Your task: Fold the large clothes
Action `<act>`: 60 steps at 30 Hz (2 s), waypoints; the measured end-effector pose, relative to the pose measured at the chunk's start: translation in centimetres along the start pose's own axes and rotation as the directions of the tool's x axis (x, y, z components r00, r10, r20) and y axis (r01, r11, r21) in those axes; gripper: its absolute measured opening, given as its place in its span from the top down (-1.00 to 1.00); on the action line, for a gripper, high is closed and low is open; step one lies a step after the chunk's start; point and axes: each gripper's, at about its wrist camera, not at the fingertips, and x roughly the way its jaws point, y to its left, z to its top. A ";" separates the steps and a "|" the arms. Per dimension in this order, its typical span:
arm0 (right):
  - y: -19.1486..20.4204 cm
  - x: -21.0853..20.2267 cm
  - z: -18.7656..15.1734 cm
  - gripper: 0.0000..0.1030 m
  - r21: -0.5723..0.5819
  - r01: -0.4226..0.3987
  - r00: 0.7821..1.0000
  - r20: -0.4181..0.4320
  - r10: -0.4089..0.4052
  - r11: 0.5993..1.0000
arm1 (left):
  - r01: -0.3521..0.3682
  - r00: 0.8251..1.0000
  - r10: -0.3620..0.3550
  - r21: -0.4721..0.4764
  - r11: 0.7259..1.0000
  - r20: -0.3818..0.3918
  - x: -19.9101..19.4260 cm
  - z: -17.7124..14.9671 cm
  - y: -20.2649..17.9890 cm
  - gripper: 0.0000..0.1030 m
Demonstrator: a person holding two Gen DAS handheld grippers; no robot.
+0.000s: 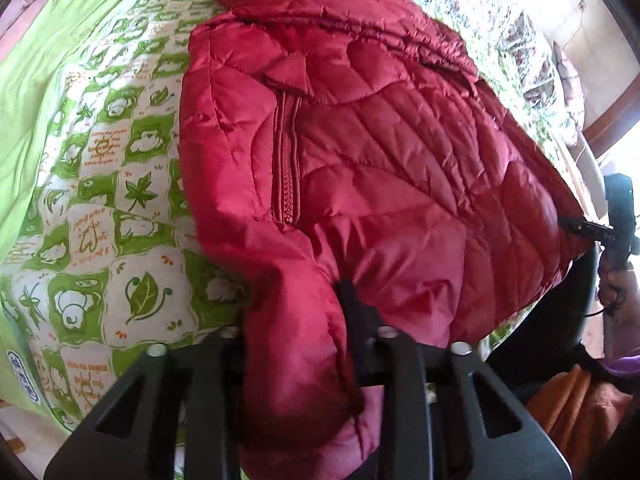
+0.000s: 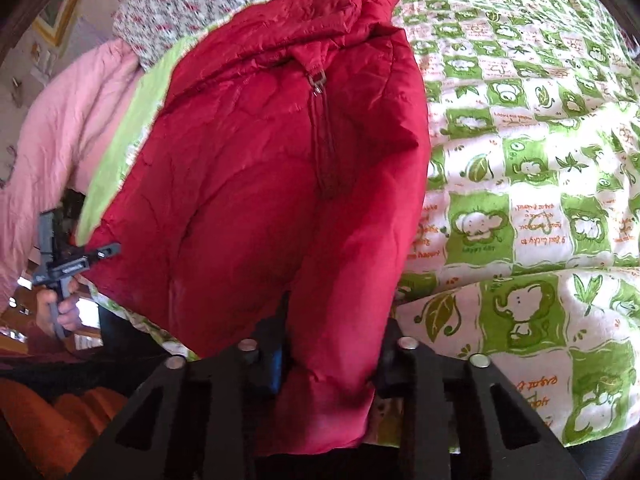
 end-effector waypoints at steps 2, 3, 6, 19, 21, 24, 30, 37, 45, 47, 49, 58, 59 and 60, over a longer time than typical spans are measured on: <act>0.0 -0.7 0.1 0.57 0.006 -0.041 0.999 0.031 0.041 0.999 | 0.002 0.999 -0.003 0.014 1.000 0.040 -0.8 0.2 -0.5 0.65; 0.1 -1.1 0.2 0.57 0.010 -0.067 0.996 0.051 0.066 0.998 | 0.007 0.998 -0.008 0.020 1.000 0.060 -1.3 0.3 -0.8 0.66; 0.0 -2.4 0.7 0.60 0.018 -0.136 0.985 0.105 0.134 0.990 | 0.021 0.992 -0.024 0.025 0.999 0.121 -2.8 0.8 -1.3 0.68; 0.6 -5.0 2.7 0.62 -0.008 -0.211 0.947 0.244 0.207 0.977 | 0.036 0.963 -0.047 0.046 0.998 0.267 -6.3 2.9 -2.5 0.70; 0.7 -5.1 2.8 0.62 -0.008 -0.213 0.944 0.255 0.208 0.977 | 0.038 0.958 -0.050 0.049 0.998 0.283 -6.6 3.3 -2.5 0.70; 0.7 -5.6 3.2 0.62 -0.008 -0.219 0.937 0.277 0.213 0.976 | 0.048 0.950 -0.059 0.043 0.998 0.308 -7.1 3.8 -2.6 0.70; 0.9 -6.2 3.8 0.62 -0.019 -0.218 0.927 0.310 0.213 0.976 | 0.052 0.940 -0.061 0.037 0.998 0.336 -7.5 4.3 -2.7 0.70; 0.6 -6.6 4.0 0.62 -0.024 -0.224 0.919 0.328 0.219 0.974 | 0.060 0.932 -0.067 0.028 0.998 0.357 -7.9 4.7 -2.7 0.70; 0.0 -7.3 4.9 0.62 -0.013 -0.256 0.892 0.383 0.241 0.967 | 0.090 0.900 -0.081 -0.001 0.996 0.429 -9.0 6.2 -2.5 0.70; -0.1 -7.6 5.4 0.62 -0.013 -0.265 0.881 0.403 0.248 0.964 | 0.095 0.892 -0.081 -0.010 0.995 0.446 -9.2 6.9 -2.5 0.70; -0.2 -7.8 6.0 0.61 -0.013 -0.274 0.871 0.420 0.254 0.962 | 0.100 0.885 -0.082 -0.016 0.995 0.458 -9.4 7.6 -2.5 0.70; -0.4 -8.7 10.0 0.62 -0.021 -0.299 0.836 0.476 0.273 0.954 | 0.107 0.868 -0.076 -0.034 0.994 0.491 -10.3 10.8 -2.2 0.69; -0.3 -8.7 10.6 0.62 -0.028 -0.296 0.834 0.479 0.273 0.955 | 0.107 0.867 -0.073 -0.040 0.993 0.493 -10.4 11.5 -2.1 0.69; -0.2 -8.7 11.3 0.62 -0.031 -0.293 0.832 0.485 0.271 0.955 | 0.108 0.865 -0.071 -0.046 0.993 0.497 -10.4 12.1 -2.0 0.69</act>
